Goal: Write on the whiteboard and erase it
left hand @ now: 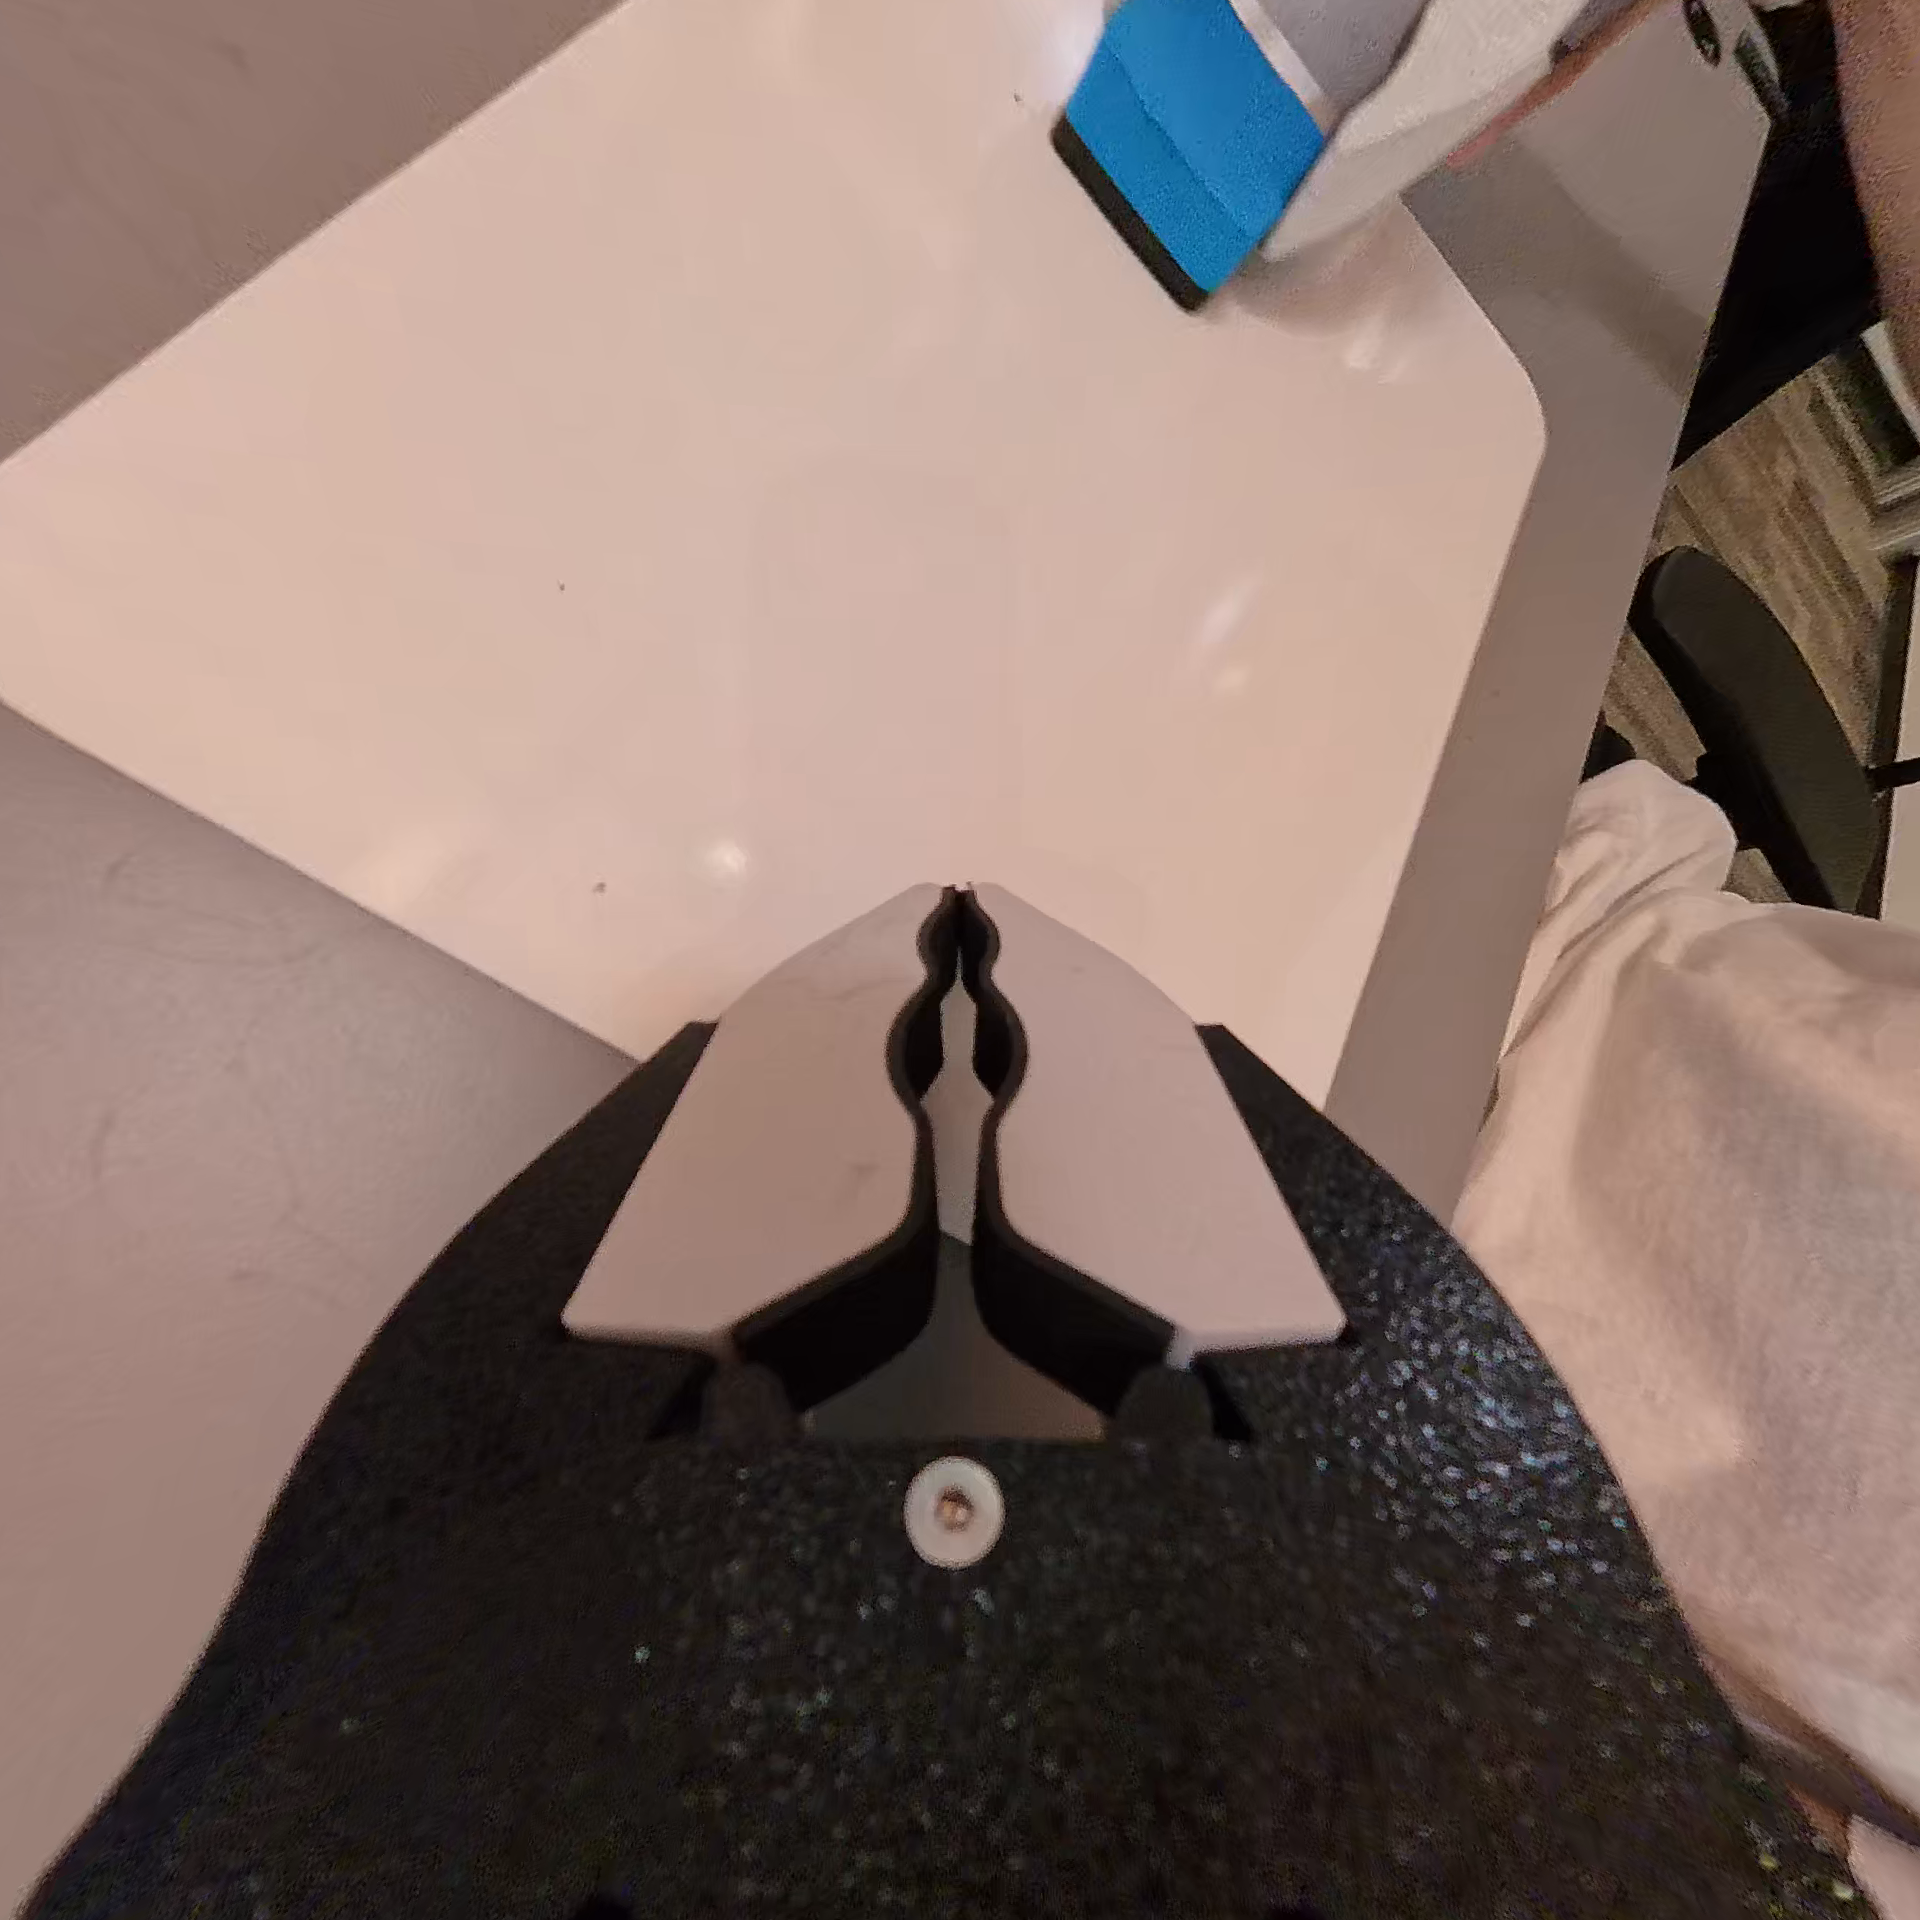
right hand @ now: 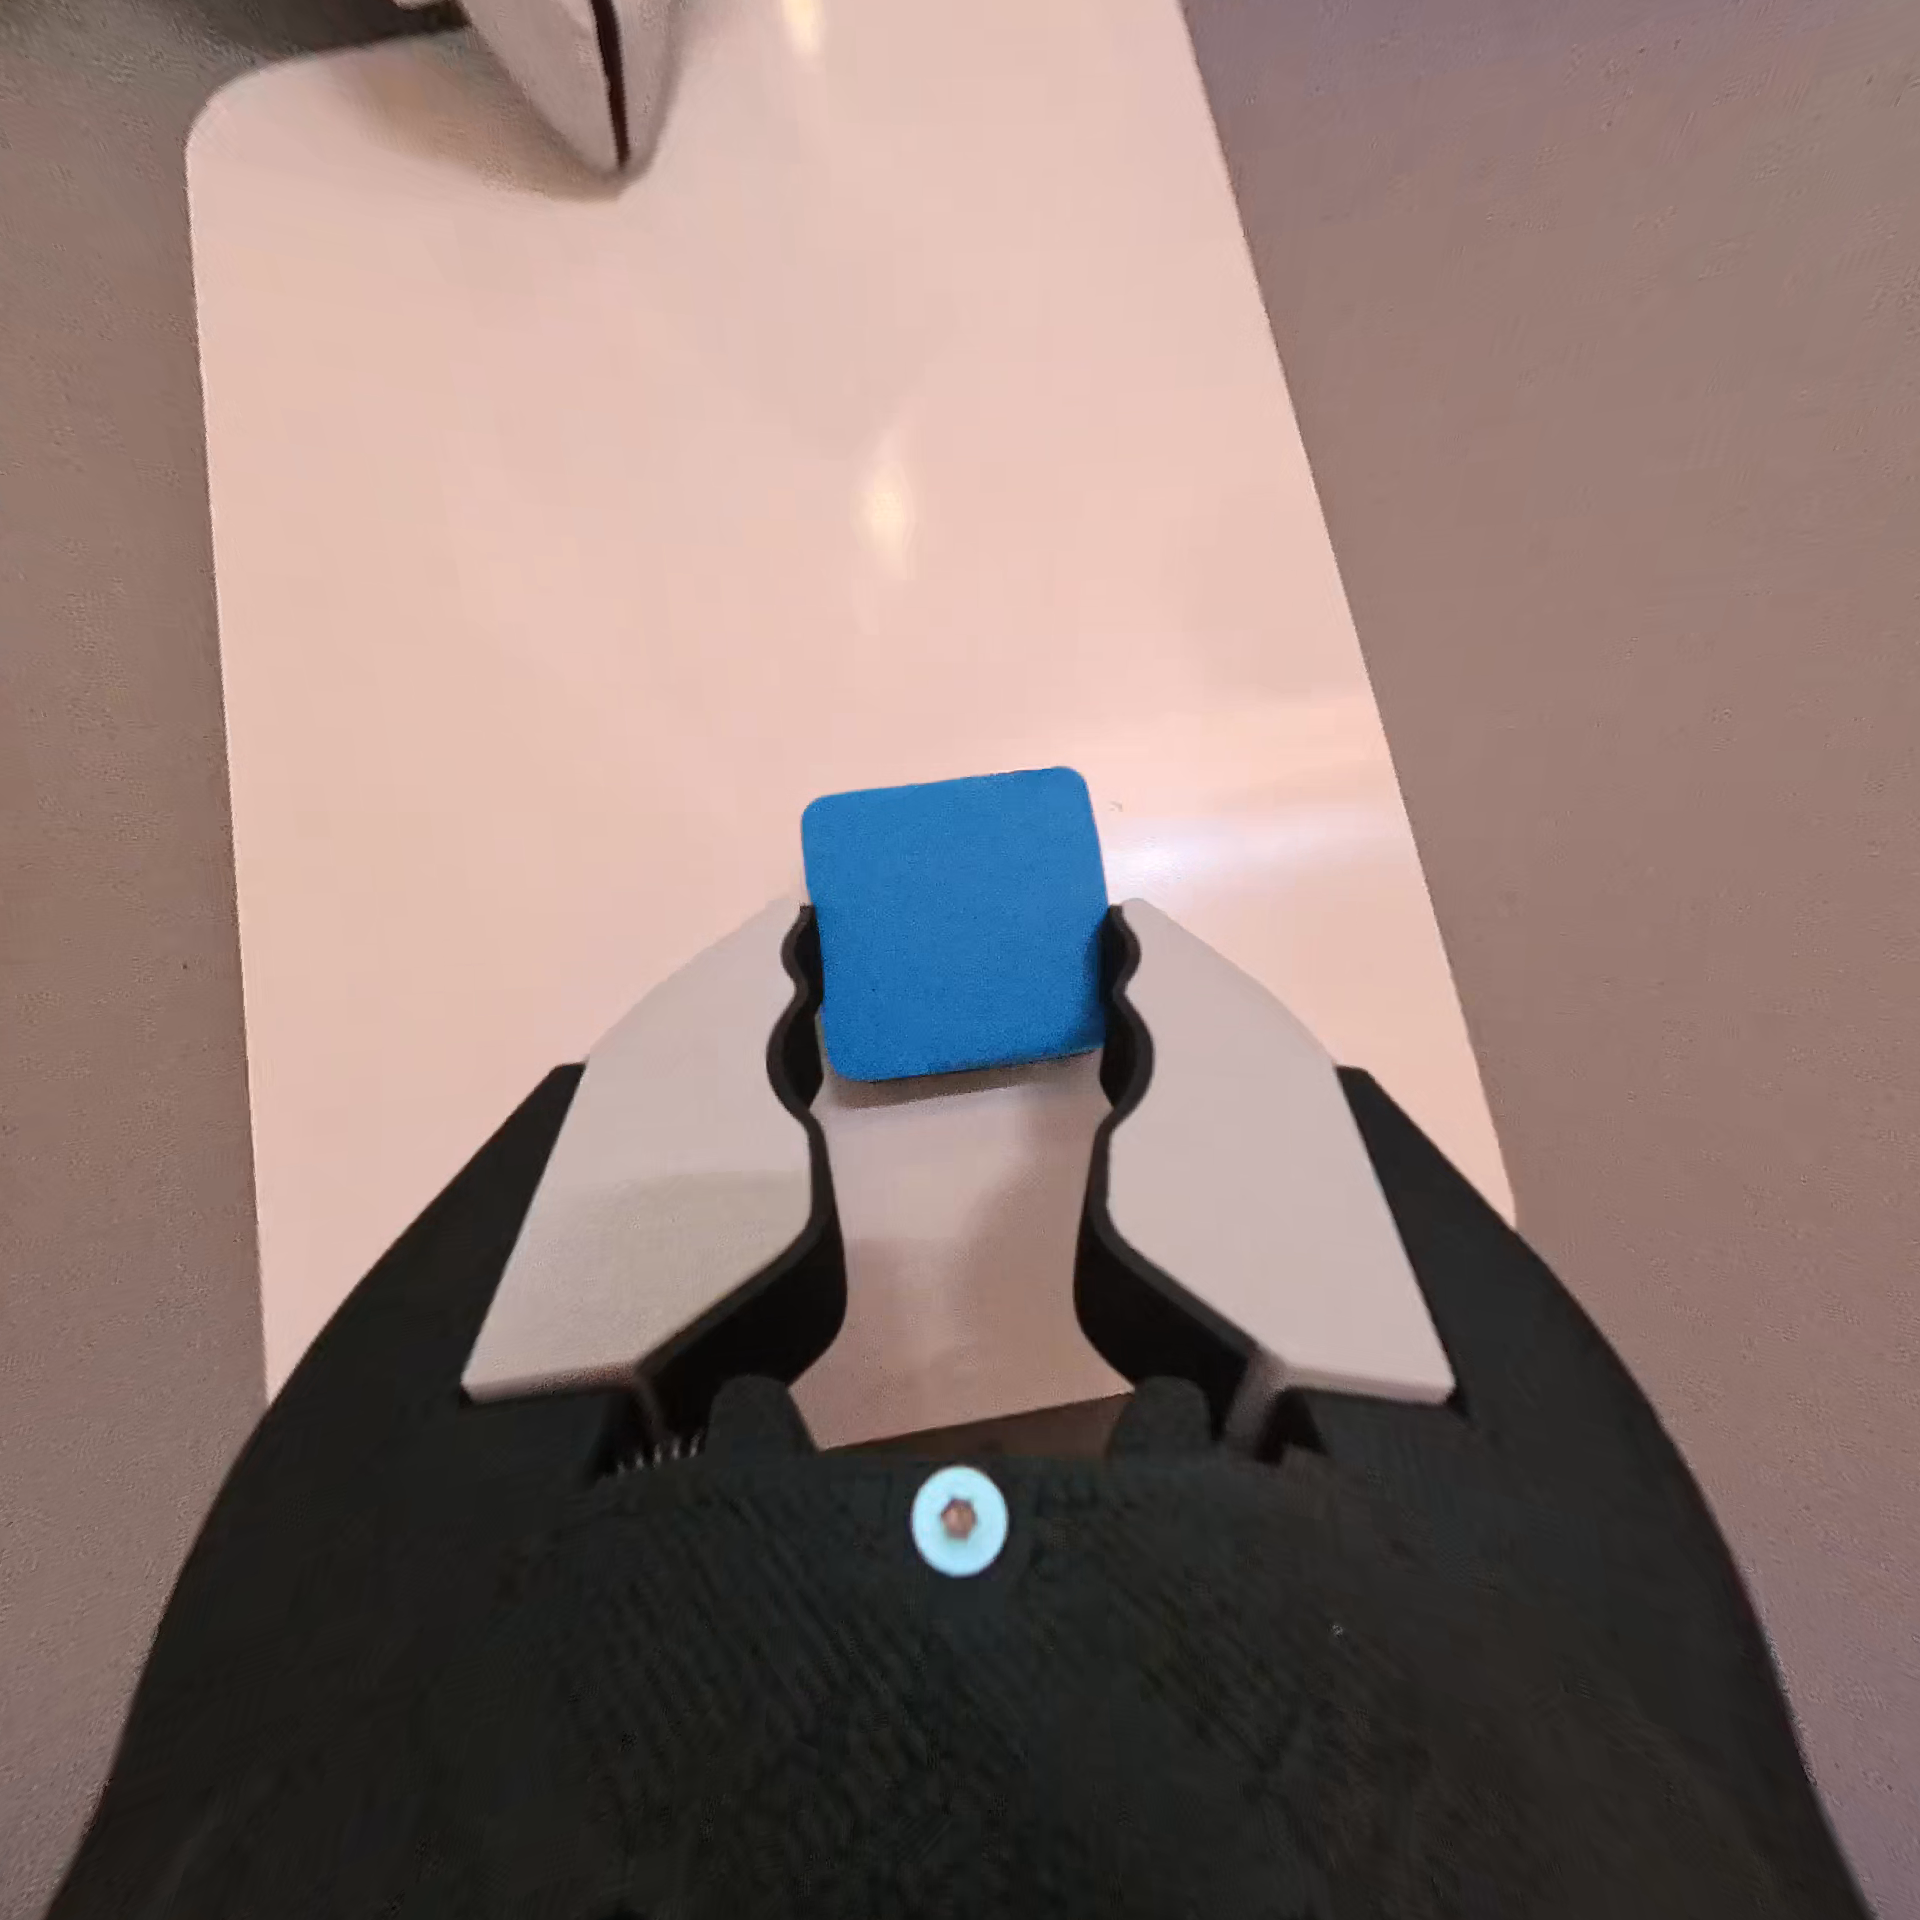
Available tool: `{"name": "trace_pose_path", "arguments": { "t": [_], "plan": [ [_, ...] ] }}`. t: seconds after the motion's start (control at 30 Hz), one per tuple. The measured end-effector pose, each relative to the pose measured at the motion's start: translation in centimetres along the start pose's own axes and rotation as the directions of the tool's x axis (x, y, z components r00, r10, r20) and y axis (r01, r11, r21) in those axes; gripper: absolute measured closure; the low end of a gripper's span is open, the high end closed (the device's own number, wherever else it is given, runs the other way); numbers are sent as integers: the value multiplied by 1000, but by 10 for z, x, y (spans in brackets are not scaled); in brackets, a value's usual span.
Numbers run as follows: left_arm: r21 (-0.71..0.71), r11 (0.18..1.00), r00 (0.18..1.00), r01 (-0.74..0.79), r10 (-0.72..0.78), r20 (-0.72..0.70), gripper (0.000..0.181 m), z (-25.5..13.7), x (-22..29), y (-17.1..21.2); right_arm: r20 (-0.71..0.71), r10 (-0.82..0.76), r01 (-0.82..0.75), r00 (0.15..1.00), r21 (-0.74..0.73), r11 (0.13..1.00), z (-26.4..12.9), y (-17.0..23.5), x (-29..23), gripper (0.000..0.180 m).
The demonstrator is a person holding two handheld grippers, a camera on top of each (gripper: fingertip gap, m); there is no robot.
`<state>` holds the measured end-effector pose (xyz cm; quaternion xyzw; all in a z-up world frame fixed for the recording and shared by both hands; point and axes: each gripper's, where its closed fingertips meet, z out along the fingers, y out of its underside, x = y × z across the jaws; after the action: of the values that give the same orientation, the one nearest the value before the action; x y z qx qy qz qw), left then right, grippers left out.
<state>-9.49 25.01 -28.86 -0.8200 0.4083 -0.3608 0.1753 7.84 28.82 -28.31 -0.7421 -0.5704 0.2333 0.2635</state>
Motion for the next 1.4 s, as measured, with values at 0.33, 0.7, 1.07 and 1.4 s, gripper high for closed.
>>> {"name": "trace_pose_path", "arguments": {
  "t": [0.33, 0.7, 1.07, 1.4],
  "plan": [
    [2, 1000, 1000, -5, 5, 7, 181, 0, 0, 0, 80, -53, 55, 995, -24, 998, 21, -22, -7, 127],
    [-9, 1000, 1000, -24, 24, -7, 181, 1, 1, 0, -6, -15, 15, 1000, 45, 999, 75, -84, 8, 127],
    [-29, 990, 990, -138, 138, -13, 181, 2, 6, 4, 178, -179, 165, 968, 89, 982, 137, -154, -39, 127],
    [-13, 993, 993, -117, 117, -23, 181, 1, 6, 3, -148, 144, -131, 978, 93, 987, 47, -54, 46, 127]
  ]
}}
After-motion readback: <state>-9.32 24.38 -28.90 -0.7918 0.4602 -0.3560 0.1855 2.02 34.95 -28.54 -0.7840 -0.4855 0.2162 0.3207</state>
